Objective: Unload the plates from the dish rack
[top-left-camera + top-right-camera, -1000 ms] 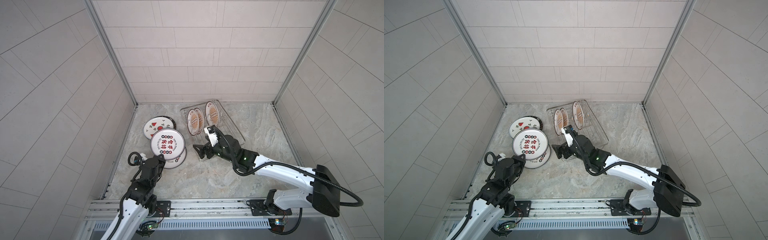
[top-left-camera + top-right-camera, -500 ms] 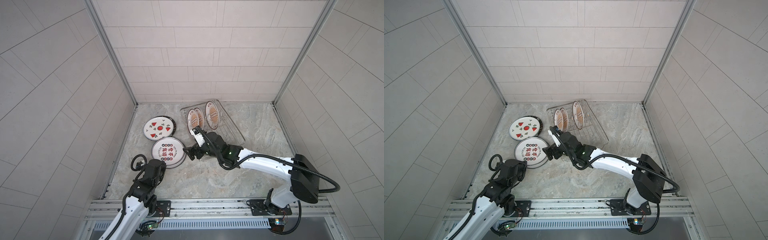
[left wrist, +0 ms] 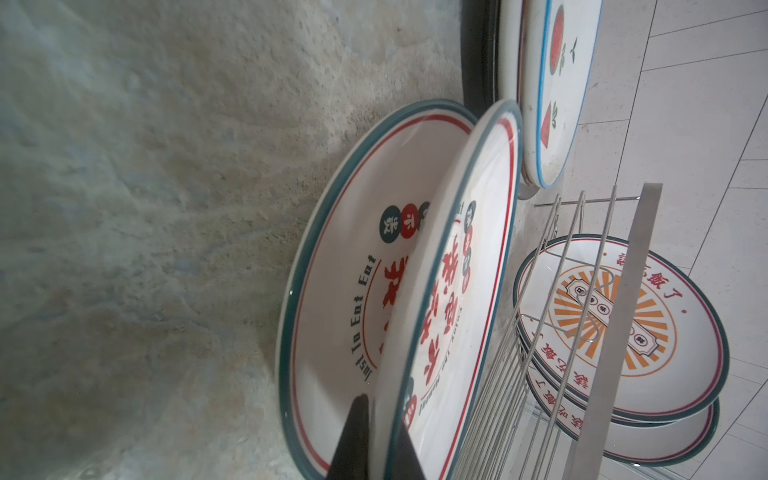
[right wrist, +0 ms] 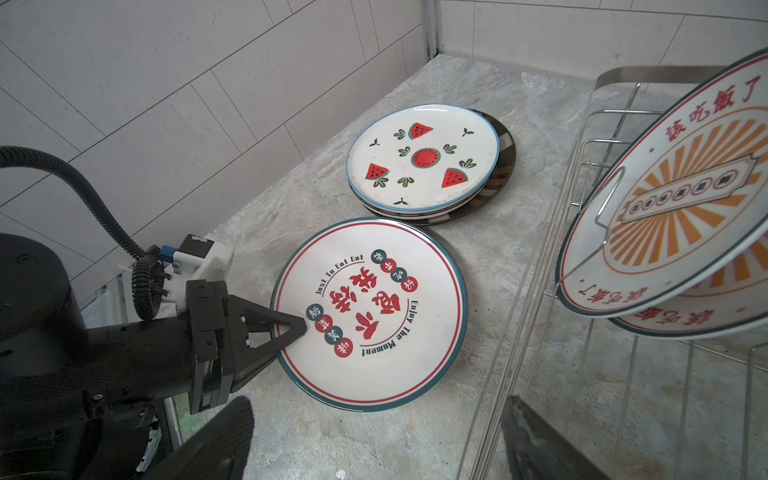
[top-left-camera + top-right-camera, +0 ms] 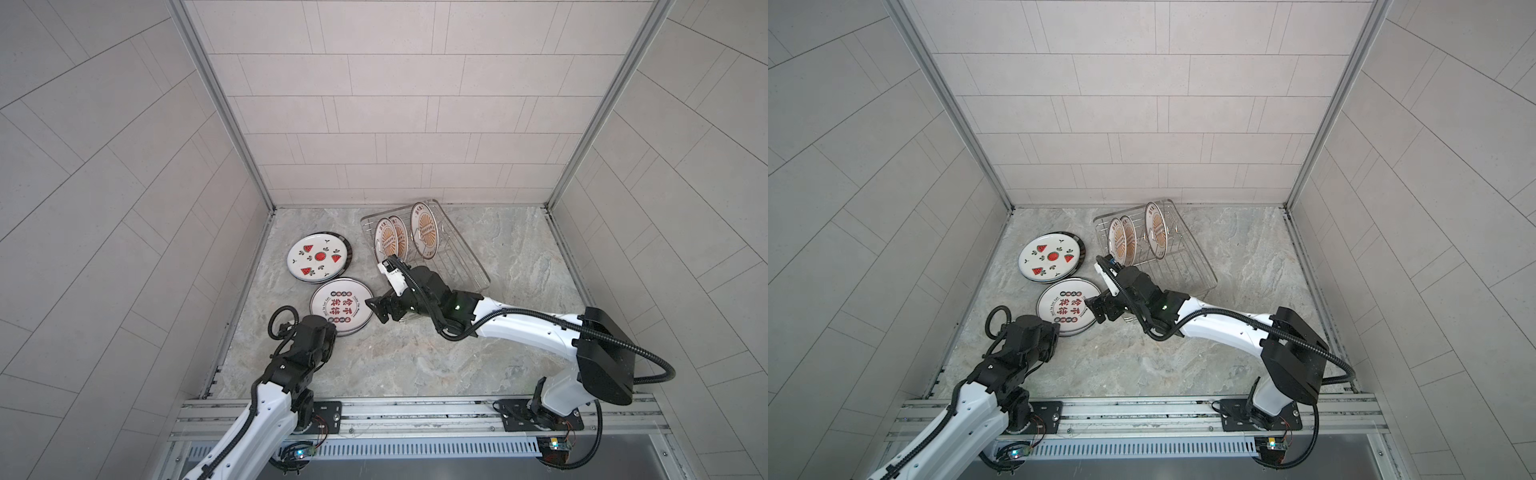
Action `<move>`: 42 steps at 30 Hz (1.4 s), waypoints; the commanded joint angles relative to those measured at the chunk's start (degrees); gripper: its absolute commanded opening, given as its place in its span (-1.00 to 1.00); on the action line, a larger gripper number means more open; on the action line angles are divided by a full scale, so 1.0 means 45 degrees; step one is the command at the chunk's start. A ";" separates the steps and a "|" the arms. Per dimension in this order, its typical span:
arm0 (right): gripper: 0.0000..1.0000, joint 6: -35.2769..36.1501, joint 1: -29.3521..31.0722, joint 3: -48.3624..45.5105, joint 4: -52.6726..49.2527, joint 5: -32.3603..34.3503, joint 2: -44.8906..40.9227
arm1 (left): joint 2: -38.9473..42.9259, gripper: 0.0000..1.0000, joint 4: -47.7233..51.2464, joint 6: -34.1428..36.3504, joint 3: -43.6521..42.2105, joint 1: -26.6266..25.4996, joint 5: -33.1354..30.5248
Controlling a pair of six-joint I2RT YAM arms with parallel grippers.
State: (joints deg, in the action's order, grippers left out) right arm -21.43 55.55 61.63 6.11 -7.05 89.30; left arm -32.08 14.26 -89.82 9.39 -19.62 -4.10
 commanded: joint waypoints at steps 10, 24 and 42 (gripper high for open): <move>0.90 0.0057 0.0117 -0.0131 0.0140 0.0316 -0.0441 | 0.0038 -0.65 -0.0502 -0.0743 -0.0561 0.0043 -0.0295; 0.90 0.0075 0.0214 -0.0101 0.0148 0.0395 -0.0443 | 0.0211 -0.09 -0.0299 -0.0510 -0.0380 0.0028 -0.0684; 0.89 0.0251 0.0234 -0.0391 -0.0108 0.0708 -0.1064 | 0.1801 0.14 0.1870 0.0104 0.0128 0.0040 -0.2522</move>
State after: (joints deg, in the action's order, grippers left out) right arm -20.99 56.25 60.49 6.02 -4.82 86.76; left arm -24.95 19.88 -89.25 9.10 -19.62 -12.25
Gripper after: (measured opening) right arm 0.948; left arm 0.571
